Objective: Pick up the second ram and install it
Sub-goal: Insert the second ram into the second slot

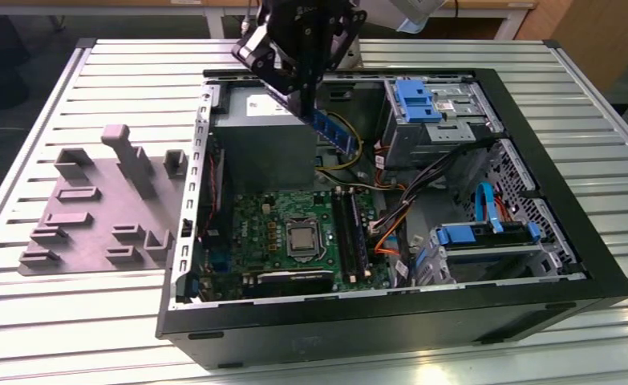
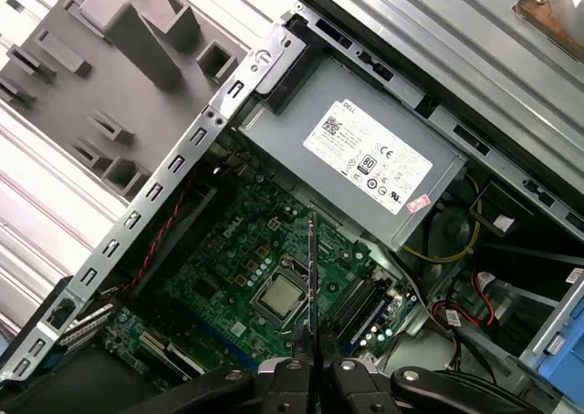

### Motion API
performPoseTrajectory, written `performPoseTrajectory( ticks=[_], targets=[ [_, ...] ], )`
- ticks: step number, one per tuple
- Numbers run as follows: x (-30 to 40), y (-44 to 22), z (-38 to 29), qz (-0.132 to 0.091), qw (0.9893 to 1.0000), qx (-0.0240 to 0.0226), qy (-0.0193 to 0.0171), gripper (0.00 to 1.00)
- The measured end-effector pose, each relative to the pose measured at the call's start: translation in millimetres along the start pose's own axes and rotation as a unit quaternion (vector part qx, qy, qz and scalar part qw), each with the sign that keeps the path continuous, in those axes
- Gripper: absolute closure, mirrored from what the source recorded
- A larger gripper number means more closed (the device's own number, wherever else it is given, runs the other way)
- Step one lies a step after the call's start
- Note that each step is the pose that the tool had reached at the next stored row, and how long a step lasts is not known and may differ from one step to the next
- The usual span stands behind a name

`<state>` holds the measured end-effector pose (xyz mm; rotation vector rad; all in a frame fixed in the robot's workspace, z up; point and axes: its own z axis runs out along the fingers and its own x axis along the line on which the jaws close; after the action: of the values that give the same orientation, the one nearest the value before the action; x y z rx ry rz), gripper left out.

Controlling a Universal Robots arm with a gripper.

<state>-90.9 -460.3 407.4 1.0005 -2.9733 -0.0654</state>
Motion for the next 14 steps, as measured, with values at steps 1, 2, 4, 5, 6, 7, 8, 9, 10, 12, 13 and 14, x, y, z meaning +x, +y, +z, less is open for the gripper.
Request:
performPoseTrajectory(
  ticks=[1, 2, 4, 5, 6, 7, 8, 9, 10, 12, 13, 14],
  targets=[
    [0.0, 0.0, 0.0, -0.009, 1.0000, -0.0001, 0.0004, 0.86],
    [0.1, 0.0, 0.0, -0.018, 0.9998, -0.0002, 0.0007, 0.86],
    [0.0, 0.0, 0.0, -0.025, 0.9997, -0.0003, 0.0010, 0.86],
    [0.0, 0.0, 0.0, -0.025, 0.9997, -0.0003, 0.0010, 0.86],
    [0.0, 0.0, 0.0, -0.025, 0.9997, -0.0003, 0.0010, 0.86],
    [0.0, 0.0, 0.0, -0.026, 0.9997, -0.0003, 0.0011, 0.86],
    [0.0, 0.0, 0.0, -0.026, 0.9997, -0.0003, 0.0011, 0.86],
    [0.0, 0.0, 0.0, -0.026, 0.9997, -0.0003, 0.0011, 0.86],
    [0.0, 0.0, 0.0, -0.026, 0.9997, -0.0003, 0.0010, 0.86],
    [0.0, 0.0, 0.0, -0.026, 0.9997, -0.0003, 0.0011, 0.86],
    [0.0, 0.0, 0.0, -0.026, 0.9997, -0.0003, 0.0011, 0.86],
    [0.0, 0.0, 0.0, -0.026, 0.9997, -0.0003, 0.0011, 0.86]
  ],
)
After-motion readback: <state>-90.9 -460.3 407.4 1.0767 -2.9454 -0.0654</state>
